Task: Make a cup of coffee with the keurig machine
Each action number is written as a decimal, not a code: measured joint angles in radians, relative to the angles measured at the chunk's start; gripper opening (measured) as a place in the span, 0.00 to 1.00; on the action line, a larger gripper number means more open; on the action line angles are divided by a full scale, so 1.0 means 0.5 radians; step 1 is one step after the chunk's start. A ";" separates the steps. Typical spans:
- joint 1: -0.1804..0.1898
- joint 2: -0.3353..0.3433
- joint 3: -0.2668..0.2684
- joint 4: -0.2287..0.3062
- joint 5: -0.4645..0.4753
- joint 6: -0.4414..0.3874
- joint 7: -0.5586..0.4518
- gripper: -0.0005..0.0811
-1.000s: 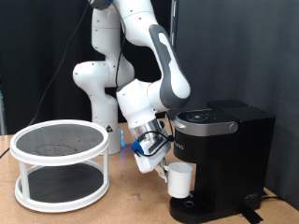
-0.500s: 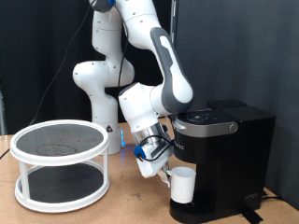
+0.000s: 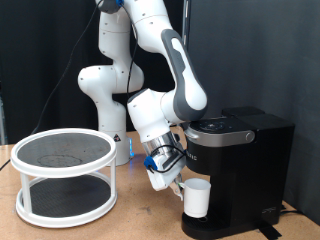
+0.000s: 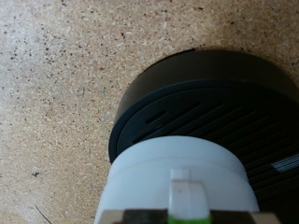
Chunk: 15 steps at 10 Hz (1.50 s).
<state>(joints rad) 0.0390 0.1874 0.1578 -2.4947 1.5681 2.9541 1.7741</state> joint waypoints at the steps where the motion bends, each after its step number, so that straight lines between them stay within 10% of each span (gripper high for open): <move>1: 0.000 0.000 0.000 0.000 0.000 0.000 0.000 0.02; 10: 0.000 0.003 0.000 0.004 -0.001 -0.011 0.012 0.03; 12: -0.002 0.004 -0.001 0.003 -0.007 -0.011 0.027 0.49; 13: -0.004 0.004 -0.005 0.001 -0.054 -0.018 0.073 0.49; 15: -0.016 -0.006 -0.018 -0.015 -0.195 -0.068 0.151 0.84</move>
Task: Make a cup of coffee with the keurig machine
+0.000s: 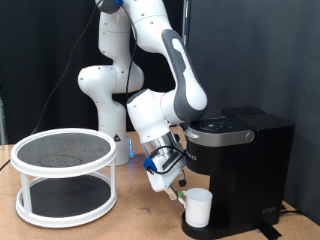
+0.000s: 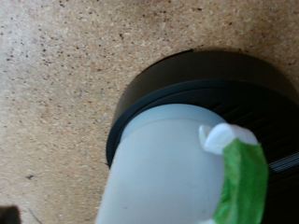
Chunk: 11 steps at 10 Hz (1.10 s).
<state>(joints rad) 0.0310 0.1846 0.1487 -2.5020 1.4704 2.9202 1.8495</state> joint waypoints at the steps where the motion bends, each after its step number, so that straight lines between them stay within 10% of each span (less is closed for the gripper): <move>1: -0.006 -0.012 -0.007 -0.026 -0.051 -0.048 -0.001 0.84; 11: -0.126 -0.252 -0.035 -0.372 0.165 -0.341 -0.472 0.91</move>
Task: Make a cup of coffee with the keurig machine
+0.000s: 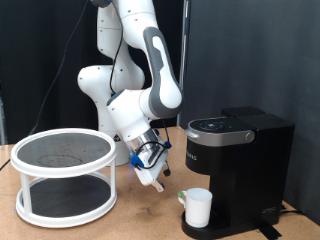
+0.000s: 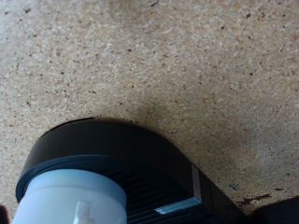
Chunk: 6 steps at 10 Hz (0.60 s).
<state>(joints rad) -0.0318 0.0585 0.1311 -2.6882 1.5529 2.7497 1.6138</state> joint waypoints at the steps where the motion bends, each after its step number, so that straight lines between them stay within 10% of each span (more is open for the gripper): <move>1: 0.003 0.005 0.005 0.002 0.036 0.006 -0.030 0.91; 6: 0.022 0.113 0.072 0.100 0.131 -0.041 -0.083 0.91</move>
<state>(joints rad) -0.0206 0.1149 0.1673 -2.6384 1.6184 2.7290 1.5722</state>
